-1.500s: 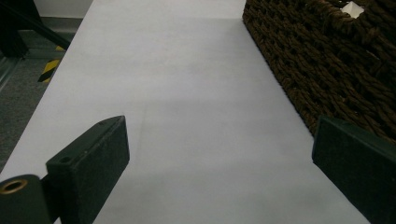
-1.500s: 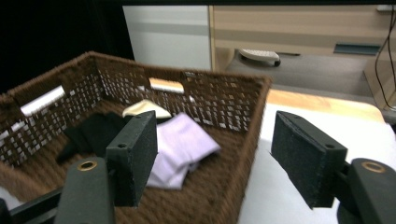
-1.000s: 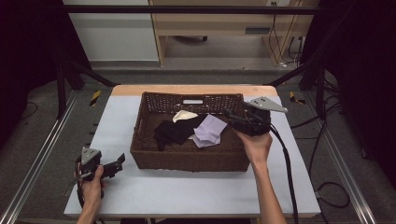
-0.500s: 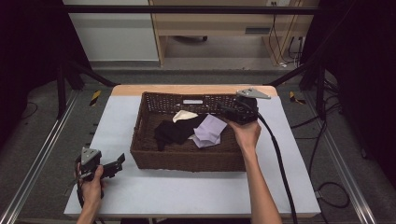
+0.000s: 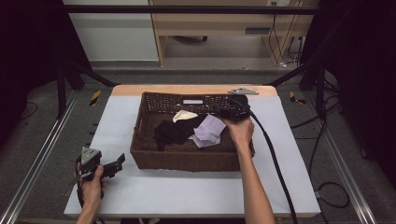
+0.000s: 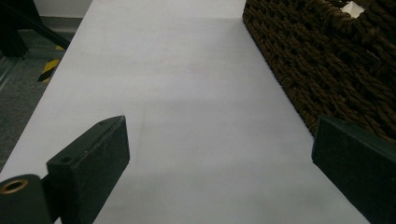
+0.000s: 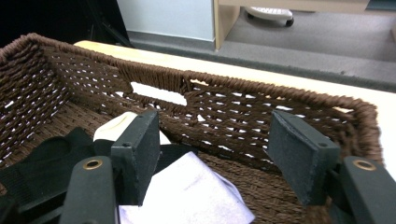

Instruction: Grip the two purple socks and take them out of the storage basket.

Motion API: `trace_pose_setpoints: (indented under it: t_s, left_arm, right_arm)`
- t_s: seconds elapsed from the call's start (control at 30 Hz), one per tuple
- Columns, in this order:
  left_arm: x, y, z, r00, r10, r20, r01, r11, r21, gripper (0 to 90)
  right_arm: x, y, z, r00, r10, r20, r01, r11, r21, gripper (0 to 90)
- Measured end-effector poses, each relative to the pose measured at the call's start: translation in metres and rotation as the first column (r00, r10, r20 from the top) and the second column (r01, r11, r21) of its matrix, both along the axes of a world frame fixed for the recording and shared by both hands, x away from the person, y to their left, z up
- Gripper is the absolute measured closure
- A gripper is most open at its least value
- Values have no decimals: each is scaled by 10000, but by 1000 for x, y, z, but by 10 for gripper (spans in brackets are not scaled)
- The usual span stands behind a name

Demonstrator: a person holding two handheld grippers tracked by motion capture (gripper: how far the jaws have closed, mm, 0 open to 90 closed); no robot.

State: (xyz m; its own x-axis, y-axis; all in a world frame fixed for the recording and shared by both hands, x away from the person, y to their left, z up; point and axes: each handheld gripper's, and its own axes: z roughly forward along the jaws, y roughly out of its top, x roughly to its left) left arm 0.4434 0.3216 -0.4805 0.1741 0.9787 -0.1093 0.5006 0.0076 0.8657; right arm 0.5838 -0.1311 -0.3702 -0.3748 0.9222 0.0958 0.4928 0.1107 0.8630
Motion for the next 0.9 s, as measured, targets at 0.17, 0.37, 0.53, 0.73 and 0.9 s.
trace_pose_setpoints:
  t_s: [0.17, 0.37, 0.53, 0.73, 0.9]
  left_arm:
    - [0, 0, 0, 10000, 3, -17, -3, 10000, -7, 40]
    - [0, 0, 0, 10000, -11, -4, 11, 10000, -9, 41]
    - [0, 0, 0, 10000, -33, -24, 33, 10000, -9, 41]
    - [0, 0, 0, 10000, -34, -27, 34, 10000, 1, 42]
    - [0, 0, 0, 10000, -27, -27, 27, 10000, 1, 42]
  right_arm:
    - [7, 9, -1, 9998, 11, -211, -20, 9993, -384, 342]
    - [11, 22, -6, 9995, 156, -262, -166, 9992, -375, 337]
    - [17, 32, -14, 9975, 149, -688, -199, 9971, -728, 353]
    - [23, 42, -25, 9890, 127, -1474, -292, 9935, -1104, 346]
    - [22, 47, -33, 9769, 475, -2086, -757, 9887, -1295, 337]
